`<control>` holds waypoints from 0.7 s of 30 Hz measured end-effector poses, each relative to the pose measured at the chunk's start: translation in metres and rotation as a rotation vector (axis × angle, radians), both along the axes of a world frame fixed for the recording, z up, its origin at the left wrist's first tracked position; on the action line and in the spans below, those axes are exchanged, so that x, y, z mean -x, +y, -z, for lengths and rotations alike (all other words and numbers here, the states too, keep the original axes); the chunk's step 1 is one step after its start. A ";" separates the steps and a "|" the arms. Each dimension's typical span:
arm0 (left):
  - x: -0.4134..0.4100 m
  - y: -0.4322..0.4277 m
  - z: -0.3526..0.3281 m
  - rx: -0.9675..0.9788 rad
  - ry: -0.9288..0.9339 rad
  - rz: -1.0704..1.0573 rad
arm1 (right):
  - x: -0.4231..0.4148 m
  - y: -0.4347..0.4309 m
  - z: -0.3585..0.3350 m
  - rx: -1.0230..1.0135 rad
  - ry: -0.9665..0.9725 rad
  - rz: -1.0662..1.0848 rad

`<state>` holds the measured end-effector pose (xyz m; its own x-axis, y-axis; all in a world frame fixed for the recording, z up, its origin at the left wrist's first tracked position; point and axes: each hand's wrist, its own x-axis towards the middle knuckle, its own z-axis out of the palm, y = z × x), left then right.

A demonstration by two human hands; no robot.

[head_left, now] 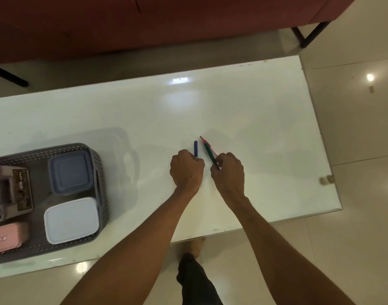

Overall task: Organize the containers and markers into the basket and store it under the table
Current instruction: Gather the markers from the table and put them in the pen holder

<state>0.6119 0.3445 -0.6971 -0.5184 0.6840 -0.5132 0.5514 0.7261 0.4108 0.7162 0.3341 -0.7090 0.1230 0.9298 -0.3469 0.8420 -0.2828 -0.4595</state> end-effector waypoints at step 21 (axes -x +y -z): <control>0.204 -0.120 -0.112 -0.627 -0.147 -0.346 | 0.211 -0.056 -0.113 -0.140 0.631 -0.095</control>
<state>0.4082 0.2243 -0.5849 -0.7142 0.6815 -0.1595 0.2403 0.4528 0.8586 0.5054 0.2779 -0.5960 -0.1499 0.9683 -0.2001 0.4167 -0.1216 -0.9009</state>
